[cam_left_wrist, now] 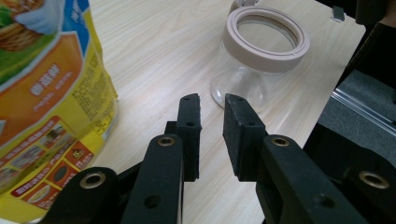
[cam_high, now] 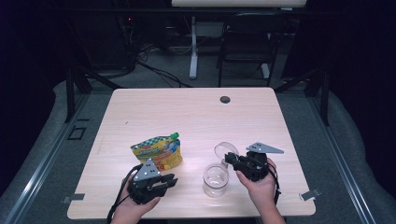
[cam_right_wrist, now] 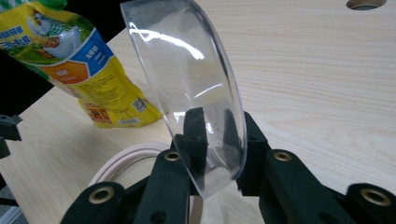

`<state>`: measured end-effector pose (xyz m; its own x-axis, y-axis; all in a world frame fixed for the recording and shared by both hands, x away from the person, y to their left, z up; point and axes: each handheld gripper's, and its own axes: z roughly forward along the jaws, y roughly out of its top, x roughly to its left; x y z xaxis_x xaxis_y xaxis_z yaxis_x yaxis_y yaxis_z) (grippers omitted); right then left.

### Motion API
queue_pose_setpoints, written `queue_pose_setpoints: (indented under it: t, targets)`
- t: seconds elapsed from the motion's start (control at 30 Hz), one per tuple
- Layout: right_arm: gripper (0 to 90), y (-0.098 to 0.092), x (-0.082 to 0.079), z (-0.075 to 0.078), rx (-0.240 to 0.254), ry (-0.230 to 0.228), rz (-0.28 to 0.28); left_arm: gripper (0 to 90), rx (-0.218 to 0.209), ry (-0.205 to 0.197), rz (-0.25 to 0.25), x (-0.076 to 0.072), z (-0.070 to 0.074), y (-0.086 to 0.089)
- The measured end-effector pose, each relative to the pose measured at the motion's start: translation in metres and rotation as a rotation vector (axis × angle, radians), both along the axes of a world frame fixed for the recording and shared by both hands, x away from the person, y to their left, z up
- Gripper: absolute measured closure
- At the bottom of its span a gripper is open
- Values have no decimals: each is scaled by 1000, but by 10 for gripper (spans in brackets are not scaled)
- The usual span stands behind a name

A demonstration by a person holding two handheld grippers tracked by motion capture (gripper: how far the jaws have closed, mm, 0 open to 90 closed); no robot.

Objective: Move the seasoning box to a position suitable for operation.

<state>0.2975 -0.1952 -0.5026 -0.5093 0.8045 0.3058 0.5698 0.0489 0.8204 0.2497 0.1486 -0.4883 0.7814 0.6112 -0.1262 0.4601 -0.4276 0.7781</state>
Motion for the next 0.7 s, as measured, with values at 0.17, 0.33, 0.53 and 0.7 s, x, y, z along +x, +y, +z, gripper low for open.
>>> queue_pose_setpoints:
  t: [0.17, 0.33, 0.53, 0.7]
  targets:
    - [773, -9, 5, 0, 21, 19, -8, 767, -10, -14, 19, 1, 6, 8]
    - [754, -11, 4, -1, 33, 19, -4, 760, -26, -21, 42, 3, 15, 21]
    - [701, -15, -2, 3, 56, 13, -8, 737, -43, -23, 82, 5, 29, 42]
    - [679, -18, -8, 9, 43, 17, -6, 727, -68, -30, 117, 7, 38, 59]
